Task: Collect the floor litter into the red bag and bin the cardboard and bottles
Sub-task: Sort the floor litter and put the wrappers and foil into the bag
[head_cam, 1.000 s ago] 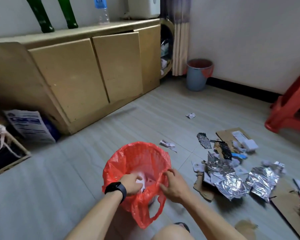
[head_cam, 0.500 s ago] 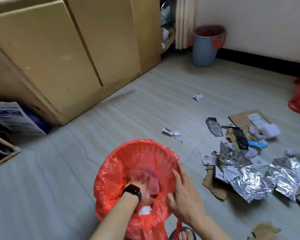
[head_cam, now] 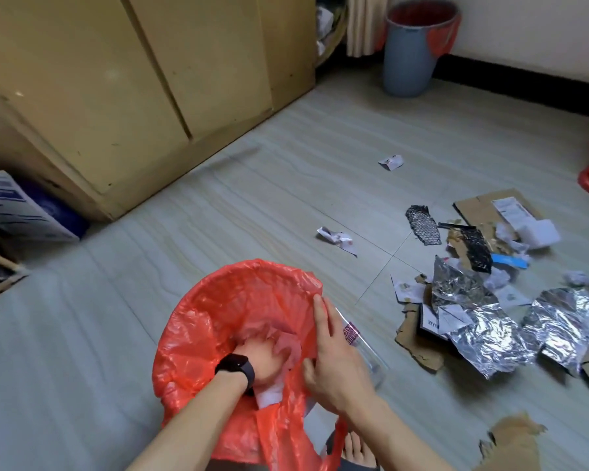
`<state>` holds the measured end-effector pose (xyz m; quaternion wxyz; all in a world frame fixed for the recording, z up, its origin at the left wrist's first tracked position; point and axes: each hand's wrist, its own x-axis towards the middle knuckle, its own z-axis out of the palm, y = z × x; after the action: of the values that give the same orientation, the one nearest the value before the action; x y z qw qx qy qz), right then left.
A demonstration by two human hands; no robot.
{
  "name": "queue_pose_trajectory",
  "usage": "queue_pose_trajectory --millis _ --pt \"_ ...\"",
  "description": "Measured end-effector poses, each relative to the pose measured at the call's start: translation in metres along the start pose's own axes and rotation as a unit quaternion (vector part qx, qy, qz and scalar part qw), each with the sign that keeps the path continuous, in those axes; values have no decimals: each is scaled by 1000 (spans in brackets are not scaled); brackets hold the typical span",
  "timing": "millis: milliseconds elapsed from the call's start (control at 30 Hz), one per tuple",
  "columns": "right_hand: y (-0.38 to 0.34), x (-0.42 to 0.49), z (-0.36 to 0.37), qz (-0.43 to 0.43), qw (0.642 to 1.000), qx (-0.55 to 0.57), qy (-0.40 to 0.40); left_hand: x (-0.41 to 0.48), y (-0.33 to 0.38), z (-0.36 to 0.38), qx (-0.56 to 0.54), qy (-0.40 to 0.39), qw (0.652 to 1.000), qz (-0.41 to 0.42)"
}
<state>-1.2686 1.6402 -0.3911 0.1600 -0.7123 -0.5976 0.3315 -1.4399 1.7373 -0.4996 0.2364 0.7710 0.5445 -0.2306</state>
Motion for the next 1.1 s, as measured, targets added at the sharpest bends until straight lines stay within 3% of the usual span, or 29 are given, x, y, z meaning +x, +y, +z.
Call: queue_pose_trajectory --millis 100,167,267,367,500,700,933,1100 --pt "-11 -1 -4 -1 999 -21 -28 -13 -9 -23 -36 43 998 36" --pt "-13 0 -10 -25 999 -12 -46 -38 -3 -55 -53 144 988 31" --pt "-5 -2 -28 -39 996 20 -74 -70 13 -102 -68 346 935 44" --pt "20 -1 -52 -7 999 40 -34 -75 39 -144 -89 405 906 90" --pt "72 3 -83 84 996 -3 -3 -55 91 -182 -51 340 929 135" --pt "166 13 -106 209 975 -69 -33 22 171 -180 38 207 965 158" --pt "238 51 -99 231 963 -141 17 131 193 -124 145 78 980 110" --pt "288 85 -89 258 958 -111 -62 201 178 -107 143 67 985 63"
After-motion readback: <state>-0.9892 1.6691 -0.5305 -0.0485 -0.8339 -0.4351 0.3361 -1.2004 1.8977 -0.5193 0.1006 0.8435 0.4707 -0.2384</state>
